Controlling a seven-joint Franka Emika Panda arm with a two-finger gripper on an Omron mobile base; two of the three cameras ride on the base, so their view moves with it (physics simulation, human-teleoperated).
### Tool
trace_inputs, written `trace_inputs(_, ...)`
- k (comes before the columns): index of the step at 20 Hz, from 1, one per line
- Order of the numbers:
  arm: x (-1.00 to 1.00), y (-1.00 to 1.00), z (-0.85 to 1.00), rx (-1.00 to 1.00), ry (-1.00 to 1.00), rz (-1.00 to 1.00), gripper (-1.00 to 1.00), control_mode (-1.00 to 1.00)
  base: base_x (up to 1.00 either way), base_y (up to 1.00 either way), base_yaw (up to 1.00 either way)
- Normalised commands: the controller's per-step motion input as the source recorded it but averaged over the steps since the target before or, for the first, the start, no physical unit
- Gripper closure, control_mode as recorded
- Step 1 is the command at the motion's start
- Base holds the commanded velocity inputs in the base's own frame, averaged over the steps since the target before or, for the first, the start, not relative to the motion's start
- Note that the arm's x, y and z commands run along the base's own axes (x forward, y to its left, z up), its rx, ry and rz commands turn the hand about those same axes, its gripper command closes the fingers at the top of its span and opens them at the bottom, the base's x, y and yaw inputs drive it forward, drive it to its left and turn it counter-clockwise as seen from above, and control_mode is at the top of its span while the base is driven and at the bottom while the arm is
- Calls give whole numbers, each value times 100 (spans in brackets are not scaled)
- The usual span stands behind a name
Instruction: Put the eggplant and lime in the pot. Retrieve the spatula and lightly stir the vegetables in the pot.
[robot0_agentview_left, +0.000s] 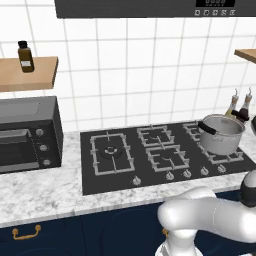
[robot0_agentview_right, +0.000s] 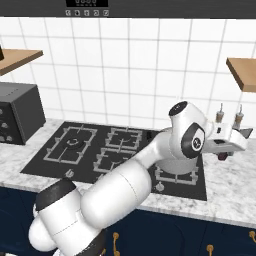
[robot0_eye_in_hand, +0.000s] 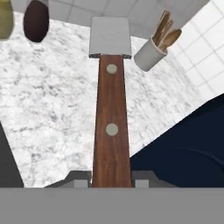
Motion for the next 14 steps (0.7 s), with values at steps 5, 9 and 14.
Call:
trace_inputs(5,-13,36,27,-4,22,7,100,-100,0,0,0)
trace_inputs(9,-1,32,46,-7,22,13,100,-100,0,0,0)
trace_inputs(14,-1,38,39,-5,20,11,100,-100,0,0,0)
